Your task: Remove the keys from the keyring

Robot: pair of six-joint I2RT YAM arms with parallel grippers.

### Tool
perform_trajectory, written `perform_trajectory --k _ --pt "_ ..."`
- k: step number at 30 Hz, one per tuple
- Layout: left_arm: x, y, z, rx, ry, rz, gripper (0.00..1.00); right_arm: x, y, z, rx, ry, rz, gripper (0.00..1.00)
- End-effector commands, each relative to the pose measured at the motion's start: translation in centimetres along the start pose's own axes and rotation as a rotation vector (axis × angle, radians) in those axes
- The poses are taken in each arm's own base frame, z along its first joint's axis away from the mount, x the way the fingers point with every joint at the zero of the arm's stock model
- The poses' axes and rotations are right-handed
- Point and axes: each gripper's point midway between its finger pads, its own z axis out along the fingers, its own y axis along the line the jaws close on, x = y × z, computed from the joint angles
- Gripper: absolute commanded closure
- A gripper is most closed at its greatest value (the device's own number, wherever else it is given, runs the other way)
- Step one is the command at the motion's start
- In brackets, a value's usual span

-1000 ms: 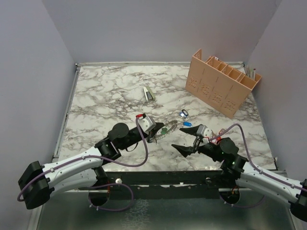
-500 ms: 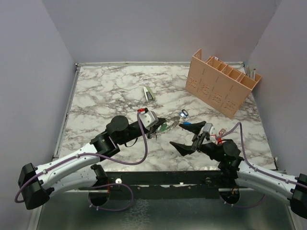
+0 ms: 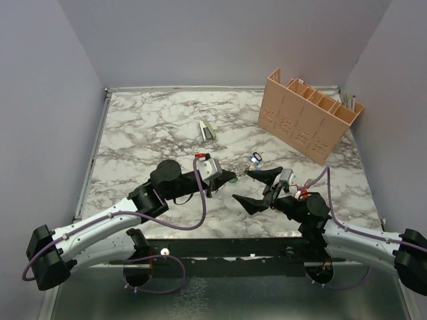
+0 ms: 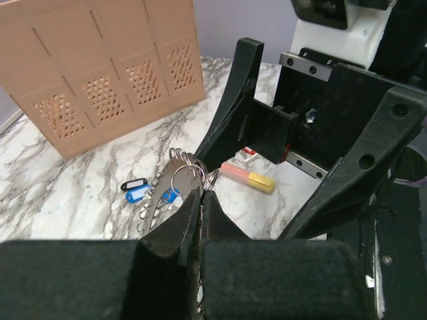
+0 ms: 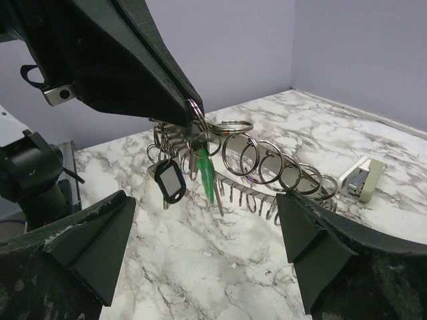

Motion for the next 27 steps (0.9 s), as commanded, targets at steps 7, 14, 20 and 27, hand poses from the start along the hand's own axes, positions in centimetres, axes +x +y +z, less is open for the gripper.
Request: perform_trajectory --k 7,14,20,27 --pt "-2.7 -2.5 -0.6 0.135 -0.1 -0.011 1.0 -0.7 0.1 0.6 -0.016 -0.056 -0.028 0.07" --pt "-2.5 -3.5 -0.5 0.195 -0.096 -0.02 1.0 -0.6 0.9 0.9 -0.066 -0.049 -0.048 0.14" --pt "-2.4 -4.3 -0.5 0.246 -0.098 -0.024 1.0 -0.9 1.2 0.9 -0.083 -0.062 -0.052 0.22" --pt "-2.3 -4.7 -0.4 0.269 -0.098 -0.027 1.0 -1.3 1.5 1.1 -0.103 -0.077 -0.06 0.35"
